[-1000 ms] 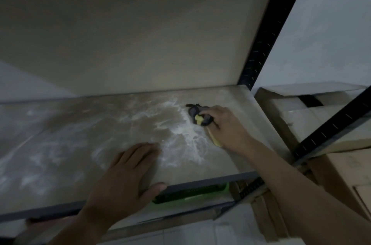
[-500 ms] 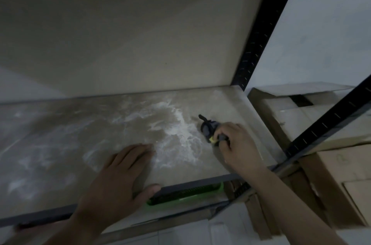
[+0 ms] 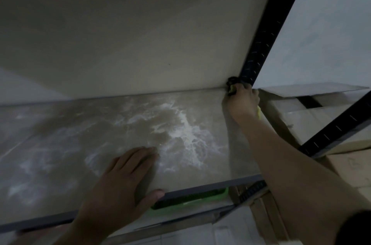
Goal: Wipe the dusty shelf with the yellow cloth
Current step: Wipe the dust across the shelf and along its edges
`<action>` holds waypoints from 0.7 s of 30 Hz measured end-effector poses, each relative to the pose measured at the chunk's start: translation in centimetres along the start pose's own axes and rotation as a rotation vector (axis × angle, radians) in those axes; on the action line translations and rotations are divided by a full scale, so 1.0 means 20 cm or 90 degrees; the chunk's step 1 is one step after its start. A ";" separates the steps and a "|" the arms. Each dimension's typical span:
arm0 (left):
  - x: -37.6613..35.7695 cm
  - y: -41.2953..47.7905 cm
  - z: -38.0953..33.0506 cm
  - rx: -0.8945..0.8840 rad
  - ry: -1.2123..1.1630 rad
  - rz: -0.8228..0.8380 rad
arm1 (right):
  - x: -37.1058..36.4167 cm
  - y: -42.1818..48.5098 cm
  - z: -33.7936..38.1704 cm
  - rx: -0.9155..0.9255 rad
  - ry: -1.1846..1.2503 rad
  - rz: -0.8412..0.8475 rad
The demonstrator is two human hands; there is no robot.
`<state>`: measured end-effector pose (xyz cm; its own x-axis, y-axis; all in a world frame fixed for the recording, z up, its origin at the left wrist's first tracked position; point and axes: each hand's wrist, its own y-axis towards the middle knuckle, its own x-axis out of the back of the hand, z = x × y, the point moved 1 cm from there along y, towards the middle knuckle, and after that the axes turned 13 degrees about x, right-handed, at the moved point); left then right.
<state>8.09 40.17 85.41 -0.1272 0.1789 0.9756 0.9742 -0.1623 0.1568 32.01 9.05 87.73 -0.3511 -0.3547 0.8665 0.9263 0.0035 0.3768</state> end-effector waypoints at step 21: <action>-0.02 0.00 0.00 -0.013 -0.001 -0.019 | 0.24 -0.32 0.08 0.208 0.173 0.018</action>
<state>8.15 40.15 85.10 -0.1559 0.1853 0.9702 0.9659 -0.1770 0.1890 24.10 8.86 90.05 -0.2371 -0.5837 0.7766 0.8273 0.2978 0.4764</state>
